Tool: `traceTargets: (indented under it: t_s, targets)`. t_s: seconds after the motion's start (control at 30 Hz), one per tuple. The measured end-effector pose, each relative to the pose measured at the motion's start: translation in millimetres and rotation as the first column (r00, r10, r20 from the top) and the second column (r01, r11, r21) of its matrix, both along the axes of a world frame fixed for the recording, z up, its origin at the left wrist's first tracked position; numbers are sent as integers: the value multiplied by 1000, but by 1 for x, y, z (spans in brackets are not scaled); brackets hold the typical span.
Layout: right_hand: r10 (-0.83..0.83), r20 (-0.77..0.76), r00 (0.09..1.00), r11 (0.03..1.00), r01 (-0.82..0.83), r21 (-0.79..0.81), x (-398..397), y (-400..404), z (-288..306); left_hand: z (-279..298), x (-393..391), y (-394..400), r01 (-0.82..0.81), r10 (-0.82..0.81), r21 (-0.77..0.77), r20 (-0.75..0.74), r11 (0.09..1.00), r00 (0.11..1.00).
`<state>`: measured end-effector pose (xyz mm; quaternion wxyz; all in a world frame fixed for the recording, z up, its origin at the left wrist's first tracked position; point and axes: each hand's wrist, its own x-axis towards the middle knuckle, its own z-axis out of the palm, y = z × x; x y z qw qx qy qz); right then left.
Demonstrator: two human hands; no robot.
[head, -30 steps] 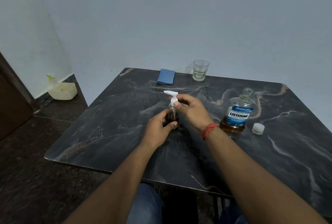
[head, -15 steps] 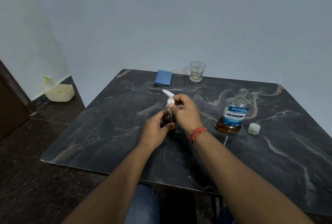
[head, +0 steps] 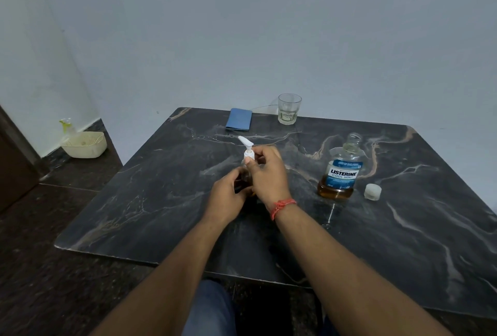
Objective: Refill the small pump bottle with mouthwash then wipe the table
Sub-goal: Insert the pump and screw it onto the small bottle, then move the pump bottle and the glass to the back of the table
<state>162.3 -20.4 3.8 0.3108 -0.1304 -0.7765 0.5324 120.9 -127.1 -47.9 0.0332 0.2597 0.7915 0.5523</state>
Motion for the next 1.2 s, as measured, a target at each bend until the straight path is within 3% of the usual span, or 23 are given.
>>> traceTargets:
  t_s: [0.47,0.73,0.87,0.93,1.03,1.1,1.2]
  targets:
    - [95,155,983,994,-102,34,-5,16,-5,21,-31,15,100,-99,0,145,995,984]
    - [153,184,971,988,-153,-12,-19,17,-8,19,-49,13,75,-69,-49,115,996,991]
    - [54,166,985,996,-42,-74,-22,32,-7,9,-59,5,125,-117,-68,111,990,987]
    - [-15,171,985,995,32,-99,-27,44,-6,3,-70,-4,57,-44,-230,57,972,997]
    - [-113,241,964,986,138,-89,-45,65,-7,-2,-88,-21,-121,9,-499,-222,858,975]
    - [-197,279,940,974,220,-55,-64,80,-8,-5,-98,-27,-225,-20,-568,-392,792,920]
    - [-271,326,906,958,288,-5,-98,104,-13,-8,-103,-27,-328,-6,-614,-477,718,879]
